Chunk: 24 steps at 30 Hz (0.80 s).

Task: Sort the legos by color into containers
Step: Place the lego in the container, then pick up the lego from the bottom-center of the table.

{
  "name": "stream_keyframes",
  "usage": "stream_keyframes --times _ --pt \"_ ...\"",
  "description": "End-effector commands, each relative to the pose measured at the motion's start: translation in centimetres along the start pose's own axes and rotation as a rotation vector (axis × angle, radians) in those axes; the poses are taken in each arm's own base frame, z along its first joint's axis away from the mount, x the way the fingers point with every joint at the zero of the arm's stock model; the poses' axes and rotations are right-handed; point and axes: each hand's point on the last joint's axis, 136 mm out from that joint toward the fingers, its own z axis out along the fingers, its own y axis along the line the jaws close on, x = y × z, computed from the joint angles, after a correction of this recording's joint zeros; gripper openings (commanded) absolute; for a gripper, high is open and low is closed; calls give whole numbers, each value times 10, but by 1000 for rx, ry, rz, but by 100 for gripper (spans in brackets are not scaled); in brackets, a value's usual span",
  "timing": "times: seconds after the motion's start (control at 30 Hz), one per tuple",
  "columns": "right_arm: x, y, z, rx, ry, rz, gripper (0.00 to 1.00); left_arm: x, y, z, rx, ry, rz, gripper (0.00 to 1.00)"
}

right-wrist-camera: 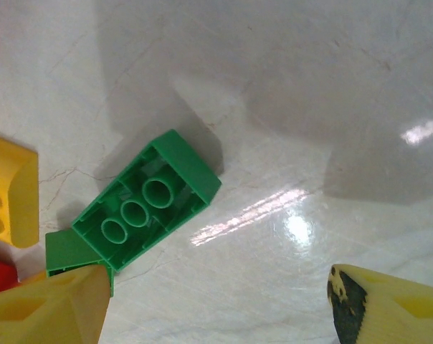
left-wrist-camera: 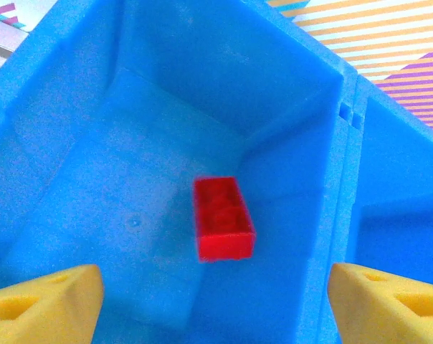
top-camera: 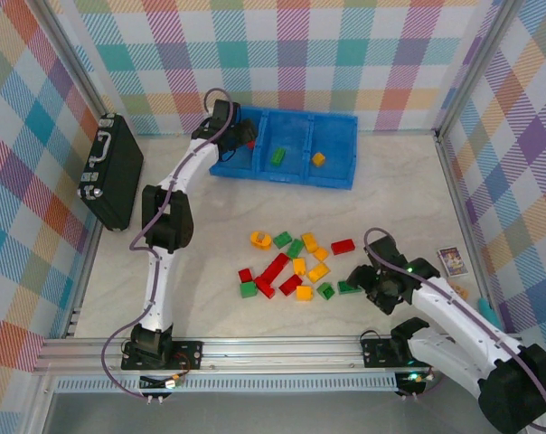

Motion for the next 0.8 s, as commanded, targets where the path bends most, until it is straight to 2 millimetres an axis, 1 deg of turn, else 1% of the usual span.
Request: stream_keyframes --times 0.0,0.07,0.17,0.4,0.57,0.63,0.77 --pt "8 -4 3 -10 27 142 80 -17 -1 -11 2 -31 32 82" --pt "8 -3 5 -29 24 183 80 -20 -5 -16 17 -32 38 82" --pt "7 2 7 -69 19 229 81 -28 -10 -30 29 -50 58 82" --pt "1 10 8 -108 -7 275 81 -54 -24 -81 67 -125 120 83" --pt "-3 23 15 -116 9 270 79 -65 -26 -126 74 -176 150 83" --pt "-4 26 19 -109 13 275 79 -69 -26 -149 82 -205 152 83" --pt "-9 25 24 -90 -5 281 79 -72 -19 -193 70 -259 169 83"
